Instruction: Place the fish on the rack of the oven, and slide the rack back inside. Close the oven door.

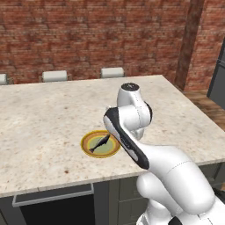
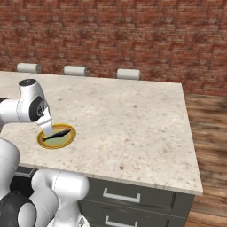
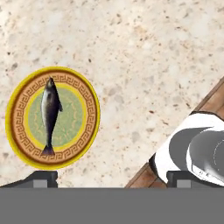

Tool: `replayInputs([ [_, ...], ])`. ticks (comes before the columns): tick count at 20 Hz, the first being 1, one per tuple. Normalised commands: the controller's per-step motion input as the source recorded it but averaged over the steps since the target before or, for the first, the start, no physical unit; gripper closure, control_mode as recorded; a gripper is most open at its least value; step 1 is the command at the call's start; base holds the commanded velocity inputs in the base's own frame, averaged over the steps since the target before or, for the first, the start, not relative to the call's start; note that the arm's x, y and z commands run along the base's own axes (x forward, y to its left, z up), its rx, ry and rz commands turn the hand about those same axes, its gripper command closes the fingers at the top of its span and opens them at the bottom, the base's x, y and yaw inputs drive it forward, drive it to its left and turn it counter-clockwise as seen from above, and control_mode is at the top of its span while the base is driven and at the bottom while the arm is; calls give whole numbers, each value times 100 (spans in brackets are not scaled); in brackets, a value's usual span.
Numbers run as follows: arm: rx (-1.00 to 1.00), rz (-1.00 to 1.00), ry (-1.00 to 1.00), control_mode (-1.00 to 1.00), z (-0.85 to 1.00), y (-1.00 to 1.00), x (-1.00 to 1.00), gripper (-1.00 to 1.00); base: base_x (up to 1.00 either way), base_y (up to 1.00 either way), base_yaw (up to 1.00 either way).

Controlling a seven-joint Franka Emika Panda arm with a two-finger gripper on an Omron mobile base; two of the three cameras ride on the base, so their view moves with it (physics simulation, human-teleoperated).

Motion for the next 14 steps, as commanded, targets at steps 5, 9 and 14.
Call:
replayInputs([
  [5, 9, -6, 16, -100, -15, 0, 17, -100, 0, 0, 0],
  [9, 0, 0, 8, -100, -11, 4, 29, -100, 0, 0, 0],
  [14, 0, 0, 1, -100, -17, 4, 42, -100, 0, 0, 0],
])
